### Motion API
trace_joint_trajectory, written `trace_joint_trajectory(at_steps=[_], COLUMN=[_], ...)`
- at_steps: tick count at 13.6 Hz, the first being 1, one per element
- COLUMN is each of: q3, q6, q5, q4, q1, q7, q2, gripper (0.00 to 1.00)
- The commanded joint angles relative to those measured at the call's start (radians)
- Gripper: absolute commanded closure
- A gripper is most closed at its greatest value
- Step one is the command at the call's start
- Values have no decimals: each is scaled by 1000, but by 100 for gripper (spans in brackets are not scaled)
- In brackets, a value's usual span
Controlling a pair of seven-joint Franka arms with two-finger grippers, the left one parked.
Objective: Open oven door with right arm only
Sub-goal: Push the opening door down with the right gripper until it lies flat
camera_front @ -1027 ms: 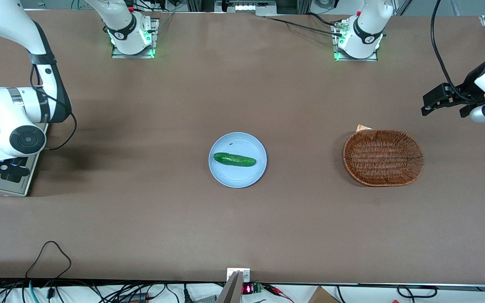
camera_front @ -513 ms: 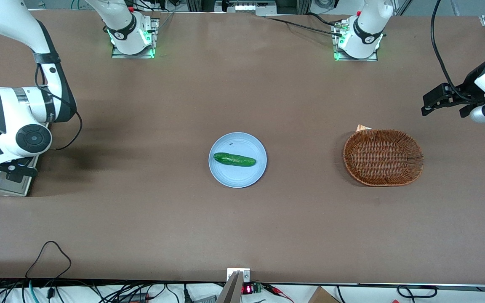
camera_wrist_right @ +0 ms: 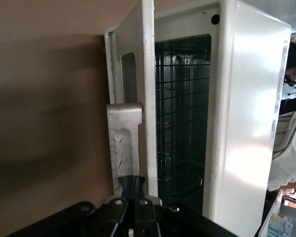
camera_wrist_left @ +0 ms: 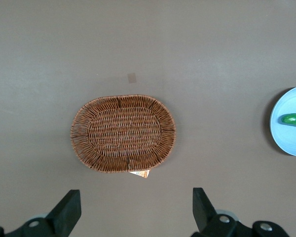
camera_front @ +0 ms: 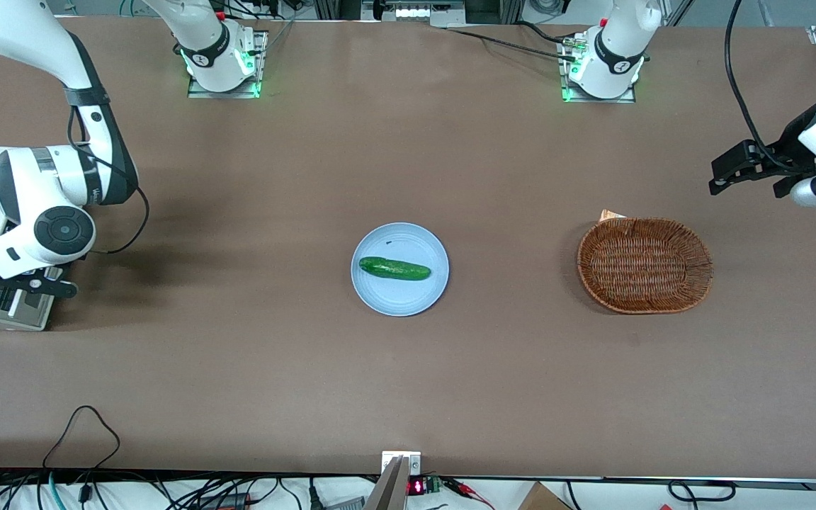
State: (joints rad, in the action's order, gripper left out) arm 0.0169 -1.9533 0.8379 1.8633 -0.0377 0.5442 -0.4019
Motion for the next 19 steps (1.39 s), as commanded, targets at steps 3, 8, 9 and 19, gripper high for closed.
trace_joint_trajectory(at_steps=[3, 8, 9, 19], q3=[9, 9, 9, 9], q6=[-105, -136, -137, -193], q5=[-46, -77, -79, -120], q4=[28, 28, 28, 28], q1=[-18, -13, -13, -5], q7=[11, 13, 14, 13], q2=[-37, -57, -64, -117], gripper=[100, 100, 100, 100])
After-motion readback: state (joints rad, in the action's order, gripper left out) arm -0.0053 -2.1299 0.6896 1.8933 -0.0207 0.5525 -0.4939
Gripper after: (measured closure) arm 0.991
